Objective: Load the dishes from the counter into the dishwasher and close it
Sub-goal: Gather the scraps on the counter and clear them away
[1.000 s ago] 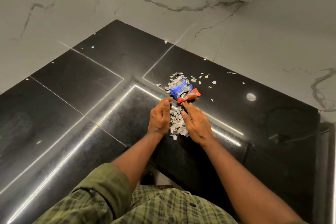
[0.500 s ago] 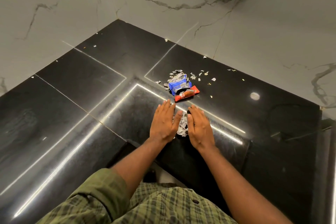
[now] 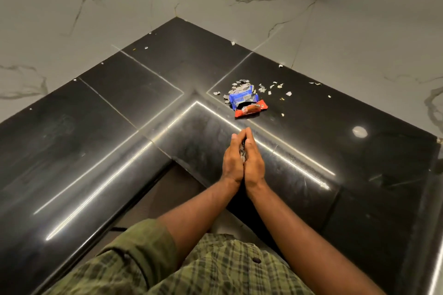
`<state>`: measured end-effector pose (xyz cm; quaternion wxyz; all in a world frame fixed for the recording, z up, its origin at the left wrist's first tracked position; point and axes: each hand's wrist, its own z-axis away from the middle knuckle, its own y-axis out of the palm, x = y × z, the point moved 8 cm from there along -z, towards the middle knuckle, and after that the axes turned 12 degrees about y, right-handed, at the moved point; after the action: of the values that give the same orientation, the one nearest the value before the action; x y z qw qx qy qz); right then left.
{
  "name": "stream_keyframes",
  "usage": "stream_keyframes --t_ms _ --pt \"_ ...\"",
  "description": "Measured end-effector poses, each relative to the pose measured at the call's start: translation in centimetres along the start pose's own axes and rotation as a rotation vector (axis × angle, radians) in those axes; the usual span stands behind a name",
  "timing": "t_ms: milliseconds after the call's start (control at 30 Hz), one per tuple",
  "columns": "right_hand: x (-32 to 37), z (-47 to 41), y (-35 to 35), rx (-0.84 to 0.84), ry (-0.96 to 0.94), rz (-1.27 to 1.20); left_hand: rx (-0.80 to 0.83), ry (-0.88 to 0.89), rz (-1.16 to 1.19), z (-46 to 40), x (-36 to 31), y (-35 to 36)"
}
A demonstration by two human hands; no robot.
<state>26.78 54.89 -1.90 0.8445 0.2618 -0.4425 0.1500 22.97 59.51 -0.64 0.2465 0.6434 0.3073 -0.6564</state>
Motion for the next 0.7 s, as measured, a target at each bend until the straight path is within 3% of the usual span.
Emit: stream_keyframes --t_ms 133,333,467,700 --pt "-1.1 0.2 -1.5 0.05 0.092 -0.303 -0.127 -0.17 0.426 1.1 0.6 0.8" --pt "-3.4 2.8 -2.0 0.101 0.161 -0.35 -0.222 -0.194 0.483 5.4 0.8 0.5" --pt "-4.4 4.5 -1.1 0.149 0.129 -0.279 -0.371 -0.207 0.563 7.6 0.5 -1.5" --pt "-5.7 7.3 1.6 0.238 0.11 -0.136 -0.441 -0.157 0.64 10.2 0.9 -4.6"
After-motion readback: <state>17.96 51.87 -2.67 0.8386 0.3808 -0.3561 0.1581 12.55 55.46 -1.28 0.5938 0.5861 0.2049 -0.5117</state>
